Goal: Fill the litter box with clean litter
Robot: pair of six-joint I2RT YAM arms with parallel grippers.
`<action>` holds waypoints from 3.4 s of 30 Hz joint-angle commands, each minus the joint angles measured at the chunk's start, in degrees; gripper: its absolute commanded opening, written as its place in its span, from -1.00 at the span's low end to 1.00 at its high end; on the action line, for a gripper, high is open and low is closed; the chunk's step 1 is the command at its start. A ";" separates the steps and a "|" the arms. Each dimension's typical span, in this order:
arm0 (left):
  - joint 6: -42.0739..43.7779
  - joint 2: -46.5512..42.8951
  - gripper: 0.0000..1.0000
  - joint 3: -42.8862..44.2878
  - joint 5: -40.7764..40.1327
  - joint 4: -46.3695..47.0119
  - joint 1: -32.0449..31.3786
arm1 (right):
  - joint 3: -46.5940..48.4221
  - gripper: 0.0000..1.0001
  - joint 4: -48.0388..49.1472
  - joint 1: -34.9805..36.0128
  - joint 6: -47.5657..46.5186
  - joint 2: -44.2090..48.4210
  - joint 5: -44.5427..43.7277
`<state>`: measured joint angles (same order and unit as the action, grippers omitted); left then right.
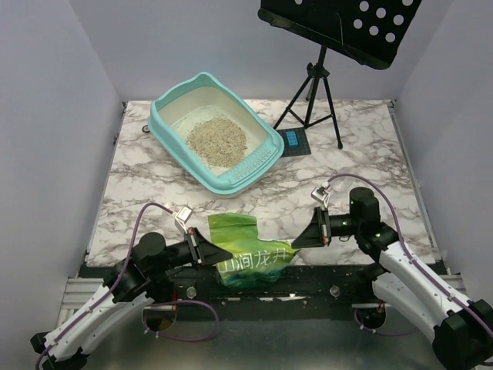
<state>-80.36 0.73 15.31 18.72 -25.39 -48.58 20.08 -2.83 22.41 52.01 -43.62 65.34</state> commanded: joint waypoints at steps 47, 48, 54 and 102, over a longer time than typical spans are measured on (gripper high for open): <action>-17.82 -4.51 -1.00 -2.48 9.06 -5.20 0.50 | 43.64 0.11 -39.80 28.29 -56.76 -16.76 -23.07; -17.56 -4.69 -1.00 -2.39 8.79 -5.11 0.50 | 43.73 0.11 -38.67 28.47 -56.23 -17.11 -23.24; -11.67 -4.60 -0.60 -0.90 5.54 -5.90 0.50 | 41.89 0.11 -34.18 29.18 -53.95 -18.35 -23.24; -11.93 2.00 -1.00 -6.00 17.75 8.69 9.03 | 39.95 0.16 -34.97 39.54 -68.95 -18.17 -28.95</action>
<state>-88.01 4.99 9.45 34.33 -13.19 -39.81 57.52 -34.30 59.57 -6.85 -60.80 40.36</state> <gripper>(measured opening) 0.010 0.574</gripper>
